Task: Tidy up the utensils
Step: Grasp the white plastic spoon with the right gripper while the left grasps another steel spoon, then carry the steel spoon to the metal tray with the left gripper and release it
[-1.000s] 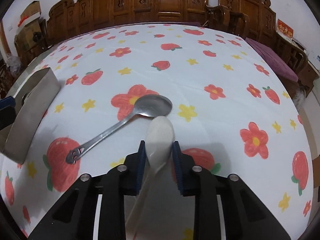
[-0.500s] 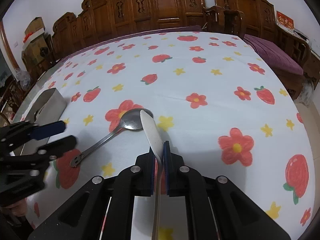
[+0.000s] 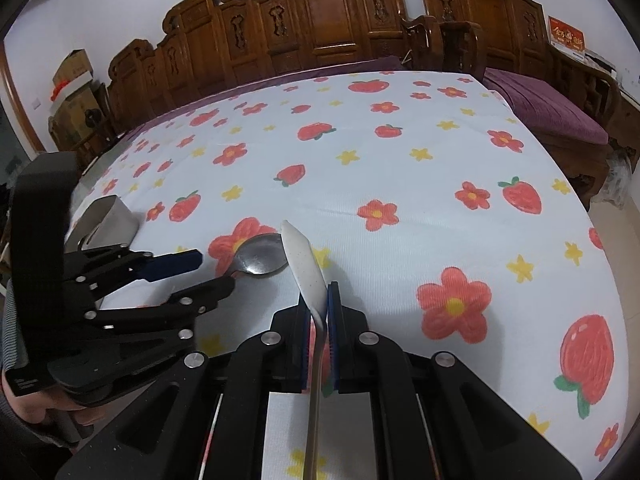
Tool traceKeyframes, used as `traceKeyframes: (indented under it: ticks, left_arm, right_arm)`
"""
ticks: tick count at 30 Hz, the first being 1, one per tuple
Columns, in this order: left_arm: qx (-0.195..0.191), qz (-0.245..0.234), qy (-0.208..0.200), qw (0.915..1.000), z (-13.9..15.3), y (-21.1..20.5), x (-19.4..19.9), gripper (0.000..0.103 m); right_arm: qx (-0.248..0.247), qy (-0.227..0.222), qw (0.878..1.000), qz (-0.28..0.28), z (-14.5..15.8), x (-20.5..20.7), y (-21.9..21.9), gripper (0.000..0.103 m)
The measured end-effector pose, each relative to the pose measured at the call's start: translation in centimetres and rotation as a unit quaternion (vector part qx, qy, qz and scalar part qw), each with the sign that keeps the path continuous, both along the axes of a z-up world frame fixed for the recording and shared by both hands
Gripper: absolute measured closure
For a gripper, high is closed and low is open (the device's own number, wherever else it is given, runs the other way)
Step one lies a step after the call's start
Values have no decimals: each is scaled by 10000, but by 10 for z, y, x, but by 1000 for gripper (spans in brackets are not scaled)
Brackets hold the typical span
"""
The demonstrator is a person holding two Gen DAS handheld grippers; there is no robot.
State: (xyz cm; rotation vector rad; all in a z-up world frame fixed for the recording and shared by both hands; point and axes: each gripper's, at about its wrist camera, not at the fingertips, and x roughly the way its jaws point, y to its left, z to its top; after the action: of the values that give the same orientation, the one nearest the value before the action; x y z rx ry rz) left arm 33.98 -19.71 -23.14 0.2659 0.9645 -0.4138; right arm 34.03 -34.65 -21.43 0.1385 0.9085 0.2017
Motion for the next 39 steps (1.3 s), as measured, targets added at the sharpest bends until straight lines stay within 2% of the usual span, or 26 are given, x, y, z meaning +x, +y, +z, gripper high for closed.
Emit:
traceKeyframes:
  ticks: [8, 10, 15, 23, 32, 39]
  left_arm:
    - [-125, 35, 193, 9997, -5, 2, 7, 84]
    - [-126, -3, 208, 9997, -5, 2, 6, 91]
    - [-45, -74, 216, 9997, -5, 2, 2, 98]
    - [-42, 60, 5, 10000, 13, 15, -13, 98]
    - [-140, 270, -484, 9984, 52, 40, -32, 98]
    - [-245, 414, -684, 9965, 76, 64, -45, 98]
  right_arm:
    - [43, -43, 10000, 57, 3, -4, 2, 94]
    - [49, -51, 9999, 76, 4, -5, 3, 94]
    - [79, -75, 9999, 122, 6, -6, 5, 93]
    - [113, -142, 9996, 208, 10, -8, 12, 94]
    - [78, -211, 9992, 340, 15, -12, 26, 94]
    - [32, -280, 9983, 510, 21, -20, 43, 94]
